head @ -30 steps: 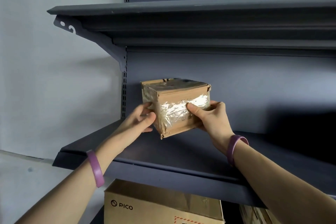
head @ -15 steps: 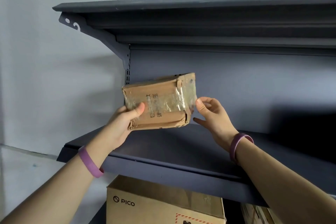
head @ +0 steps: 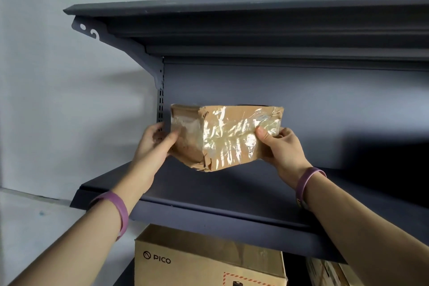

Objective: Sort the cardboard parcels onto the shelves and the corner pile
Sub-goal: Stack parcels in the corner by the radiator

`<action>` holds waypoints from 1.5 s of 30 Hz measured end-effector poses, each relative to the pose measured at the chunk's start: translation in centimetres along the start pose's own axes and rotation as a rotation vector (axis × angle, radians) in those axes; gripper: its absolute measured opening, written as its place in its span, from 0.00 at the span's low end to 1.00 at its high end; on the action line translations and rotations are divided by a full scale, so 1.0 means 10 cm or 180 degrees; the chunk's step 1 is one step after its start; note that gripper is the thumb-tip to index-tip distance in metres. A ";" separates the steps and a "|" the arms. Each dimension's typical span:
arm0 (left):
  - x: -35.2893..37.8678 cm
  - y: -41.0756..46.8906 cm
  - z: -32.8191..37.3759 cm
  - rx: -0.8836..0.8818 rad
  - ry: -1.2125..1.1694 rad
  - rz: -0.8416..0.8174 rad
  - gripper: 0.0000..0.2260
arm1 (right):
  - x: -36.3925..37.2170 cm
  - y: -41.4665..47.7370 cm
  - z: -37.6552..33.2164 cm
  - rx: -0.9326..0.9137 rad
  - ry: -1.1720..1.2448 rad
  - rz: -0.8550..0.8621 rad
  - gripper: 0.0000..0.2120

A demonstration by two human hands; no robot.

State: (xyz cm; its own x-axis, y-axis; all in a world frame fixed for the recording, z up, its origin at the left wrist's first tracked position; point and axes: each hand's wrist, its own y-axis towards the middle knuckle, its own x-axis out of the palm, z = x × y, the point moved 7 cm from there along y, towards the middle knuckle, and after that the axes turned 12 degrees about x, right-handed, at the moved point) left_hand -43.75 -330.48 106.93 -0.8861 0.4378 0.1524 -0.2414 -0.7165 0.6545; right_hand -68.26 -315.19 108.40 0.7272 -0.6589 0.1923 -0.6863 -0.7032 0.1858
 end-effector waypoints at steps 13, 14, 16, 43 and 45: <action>0.10 -0.02 0.02 0.0119 0.0126 -0.0312 0.28 | 0.20 -0.13 0.03 -0.0172 -0.0151 -0.0372 0.13; 0.05 0.00 0.01 0.0069 -0.0018 -0.0223 0.30 | 0.23 -0.14 0.03 -0.0179 -0.0123 -0.0525 0.10; -0.01 0.02 0.00 -0.0087 -0.0292 -0.0129 0.31 | 0.25 -0.14 0.03 -0.0256 -0.0168 -0.0656 0.08; -0.39 0.24 -0.34 -0.0260 -0.0031 0.0990 0.14 | 0.53 -0.32 0.03 -0.0384 -0.1043 -0.1297 0.41; -0.43 0.23 -0.32 -0.0159 0.0052 0.1033 0.12 | 0.47 -0.28 0.03 -0.0518 -0.1145 -0.1084 0.40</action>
State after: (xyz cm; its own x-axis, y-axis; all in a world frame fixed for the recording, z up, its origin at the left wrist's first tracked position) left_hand -41.76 -335.73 105.44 -0.9261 0.1737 0.3349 0.0359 -0.8431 0.5366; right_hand -62.92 -316.35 108.52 0.8484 -0.4702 -0.2431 -0.3823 -0.8619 0.3330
